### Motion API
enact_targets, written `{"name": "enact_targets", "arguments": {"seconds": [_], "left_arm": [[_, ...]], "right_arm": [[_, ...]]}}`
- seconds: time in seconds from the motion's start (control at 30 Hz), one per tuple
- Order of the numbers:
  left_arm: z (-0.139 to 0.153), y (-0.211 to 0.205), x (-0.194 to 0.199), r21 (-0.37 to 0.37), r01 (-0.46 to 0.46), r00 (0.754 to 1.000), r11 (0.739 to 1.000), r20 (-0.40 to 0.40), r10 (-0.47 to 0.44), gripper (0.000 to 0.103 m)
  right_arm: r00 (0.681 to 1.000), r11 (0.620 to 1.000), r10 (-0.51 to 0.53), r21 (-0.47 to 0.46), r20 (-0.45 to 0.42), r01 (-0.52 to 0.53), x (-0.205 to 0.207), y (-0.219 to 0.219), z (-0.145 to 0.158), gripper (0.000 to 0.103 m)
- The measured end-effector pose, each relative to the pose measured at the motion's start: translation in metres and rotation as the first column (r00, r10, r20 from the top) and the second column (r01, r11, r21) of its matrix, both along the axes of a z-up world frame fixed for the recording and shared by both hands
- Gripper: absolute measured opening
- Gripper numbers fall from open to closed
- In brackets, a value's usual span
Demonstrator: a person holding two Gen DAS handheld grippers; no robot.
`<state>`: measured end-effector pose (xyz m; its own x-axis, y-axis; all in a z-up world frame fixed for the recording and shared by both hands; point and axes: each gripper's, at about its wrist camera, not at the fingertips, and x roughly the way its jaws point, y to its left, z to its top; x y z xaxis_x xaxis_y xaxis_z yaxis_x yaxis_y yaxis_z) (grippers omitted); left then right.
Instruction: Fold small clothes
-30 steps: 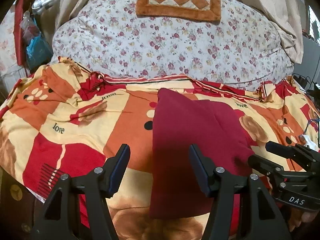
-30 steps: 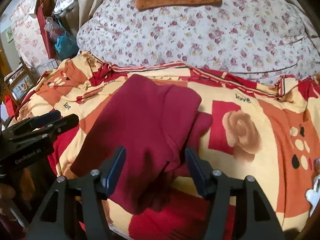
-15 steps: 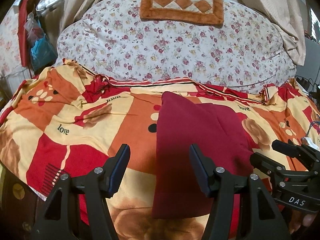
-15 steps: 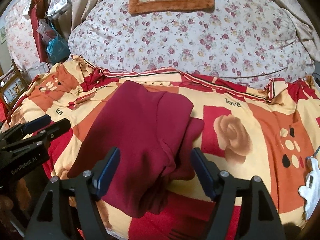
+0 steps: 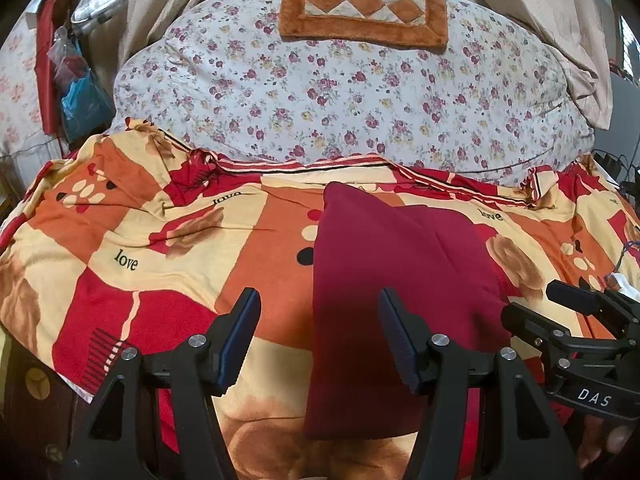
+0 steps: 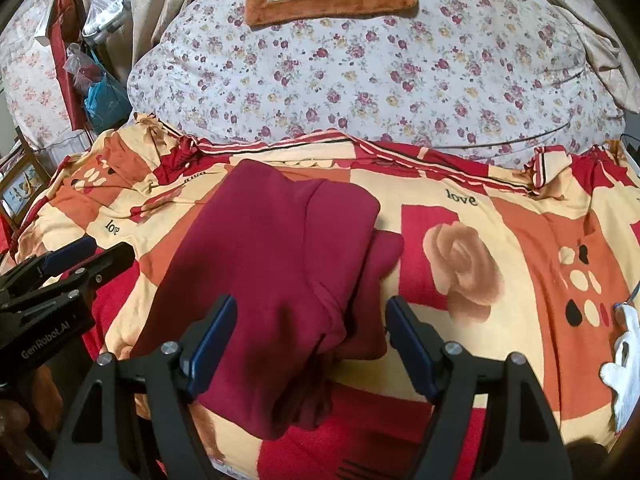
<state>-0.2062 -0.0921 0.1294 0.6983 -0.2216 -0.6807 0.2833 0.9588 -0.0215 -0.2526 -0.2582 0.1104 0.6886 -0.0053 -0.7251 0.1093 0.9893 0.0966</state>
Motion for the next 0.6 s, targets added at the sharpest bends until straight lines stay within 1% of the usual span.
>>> {"name": "enact_targets", "arguments": {"seconds": [0.6], "left_arm": [[-0.0028,-0.0004,0.0017,0.001,0.003,1.0,1.0,-0.006,-0.003,0.041]], "right_arm": [[1.0,1.0,0.007,0.01,-0.026,-0.007,0.0045,0.0036,-0.008,0.08]]}}
